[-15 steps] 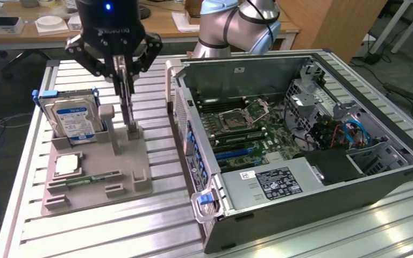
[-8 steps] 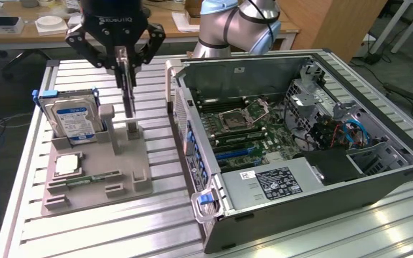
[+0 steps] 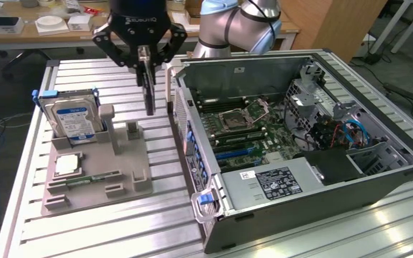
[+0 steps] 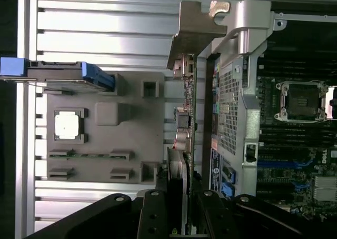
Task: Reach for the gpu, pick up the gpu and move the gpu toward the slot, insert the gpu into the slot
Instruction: 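Pick up the gpu and move the gpu toward the slot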
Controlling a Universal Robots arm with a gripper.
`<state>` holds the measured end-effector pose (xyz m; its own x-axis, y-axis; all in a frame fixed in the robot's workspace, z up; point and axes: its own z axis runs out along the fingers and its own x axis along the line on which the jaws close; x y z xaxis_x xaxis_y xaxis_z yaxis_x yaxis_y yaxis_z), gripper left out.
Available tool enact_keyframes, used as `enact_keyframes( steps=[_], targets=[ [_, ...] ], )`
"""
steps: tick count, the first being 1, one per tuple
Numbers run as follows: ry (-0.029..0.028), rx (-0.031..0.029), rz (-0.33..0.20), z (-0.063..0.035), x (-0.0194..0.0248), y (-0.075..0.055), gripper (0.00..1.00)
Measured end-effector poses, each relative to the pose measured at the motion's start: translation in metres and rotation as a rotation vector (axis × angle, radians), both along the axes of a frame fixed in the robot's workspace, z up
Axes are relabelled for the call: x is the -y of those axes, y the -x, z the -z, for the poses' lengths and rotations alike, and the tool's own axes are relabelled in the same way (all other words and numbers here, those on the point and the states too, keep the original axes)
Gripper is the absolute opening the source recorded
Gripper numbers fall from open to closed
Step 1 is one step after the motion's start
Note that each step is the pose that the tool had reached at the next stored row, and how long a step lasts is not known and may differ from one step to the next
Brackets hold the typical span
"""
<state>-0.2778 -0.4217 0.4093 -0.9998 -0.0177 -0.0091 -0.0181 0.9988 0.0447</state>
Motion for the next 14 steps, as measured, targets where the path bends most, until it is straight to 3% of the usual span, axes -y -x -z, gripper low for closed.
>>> enact_keyframes(
  steps=[14],
  targets=[
    [0.0, 0.0, 0.0, 0.0005, 0.0001, -0.052, 0.27]
  ],
)
